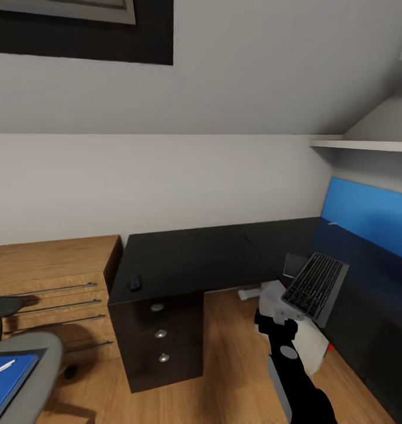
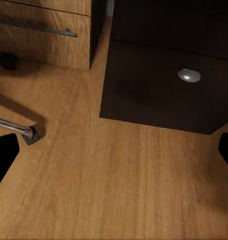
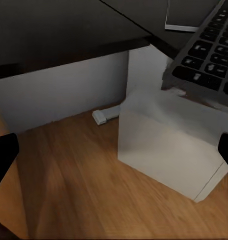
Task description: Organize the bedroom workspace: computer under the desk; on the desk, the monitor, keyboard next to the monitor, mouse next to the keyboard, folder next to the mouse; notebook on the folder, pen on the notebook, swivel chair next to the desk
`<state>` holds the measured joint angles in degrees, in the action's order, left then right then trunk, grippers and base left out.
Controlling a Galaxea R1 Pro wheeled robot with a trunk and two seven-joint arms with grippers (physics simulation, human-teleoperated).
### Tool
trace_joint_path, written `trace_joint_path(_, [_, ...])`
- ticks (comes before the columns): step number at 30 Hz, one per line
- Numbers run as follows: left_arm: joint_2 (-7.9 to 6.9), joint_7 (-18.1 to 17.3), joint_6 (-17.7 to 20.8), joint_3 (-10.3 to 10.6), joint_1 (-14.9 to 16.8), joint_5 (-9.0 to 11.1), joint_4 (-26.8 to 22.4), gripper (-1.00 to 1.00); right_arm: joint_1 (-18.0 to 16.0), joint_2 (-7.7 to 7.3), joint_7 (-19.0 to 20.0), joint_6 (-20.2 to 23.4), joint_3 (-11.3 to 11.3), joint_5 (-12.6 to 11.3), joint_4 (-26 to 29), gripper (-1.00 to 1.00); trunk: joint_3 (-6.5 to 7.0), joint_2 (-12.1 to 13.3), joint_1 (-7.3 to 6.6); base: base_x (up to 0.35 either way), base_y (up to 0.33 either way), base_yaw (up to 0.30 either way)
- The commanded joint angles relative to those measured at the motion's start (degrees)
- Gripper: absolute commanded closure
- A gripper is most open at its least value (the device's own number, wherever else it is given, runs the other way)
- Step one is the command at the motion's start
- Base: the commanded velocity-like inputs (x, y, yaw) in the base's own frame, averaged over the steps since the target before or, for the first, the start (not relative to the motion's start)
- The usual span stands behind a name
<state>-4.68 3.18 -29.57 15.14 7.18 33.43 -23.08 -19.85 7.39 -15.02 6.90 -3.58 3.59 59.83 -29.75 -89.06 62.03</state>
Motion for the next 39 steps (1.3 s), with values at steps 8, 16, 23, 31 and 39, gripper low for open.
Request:
trace_joint_path(8, [-0.07, 0.42, -0.28, 0.26, 0.02, 0.41, -0.03, -1.0, -0.01, -0.12, 0.01, -9.99, 2.37, 0.27, -6.65, -1.0, 0.14, -0.03, -0.01, -0.167, 0.155, -0.264])
trace_joint_path(16, [-0.32, 0.51, -0.31, -0.16, 0.02, 0.57, -0.03, -1.0, -0.01, -0.14, 0.25, -21.01, 2.87, 0.24, -17.94, -1.0, 0.38, -0.03, -0.01, -0.02, 0.017, -0.236])
trace_joint_path(23, [-0.26, 0.51, -0.29, -0.21, 0.02, 0.6, -0.03, -1.0, -0.01, -0.24, 0.25, -28.12, 3.41, 0.42, -21.23, -1.0, 0.43, -0.03, -0.01, 0.0, 0.0, -0.043])
trace_joint_path(31, [-0.18, 0.58, -0.45, -0.07, 0.02, 0.45, -0.03, -1.0, -0.01, -0.46, 0.11, -30.18, 3.03, 0.21, -29.81, -1.0, 0.44, -0.03, -0.01, 0.0, 0.0, -0.002])
trace_joint_path(39, [-0.08, 0.26, -0.15, 0.32, 0.02, 0.24, 0.04, -1.0, -0.01, -0.74, 0.08, -30.74, 2.98, 0.32, -39.01, -1.0, 0.44, -0.03, -0.01, 0.127, 0.153, 0.0])
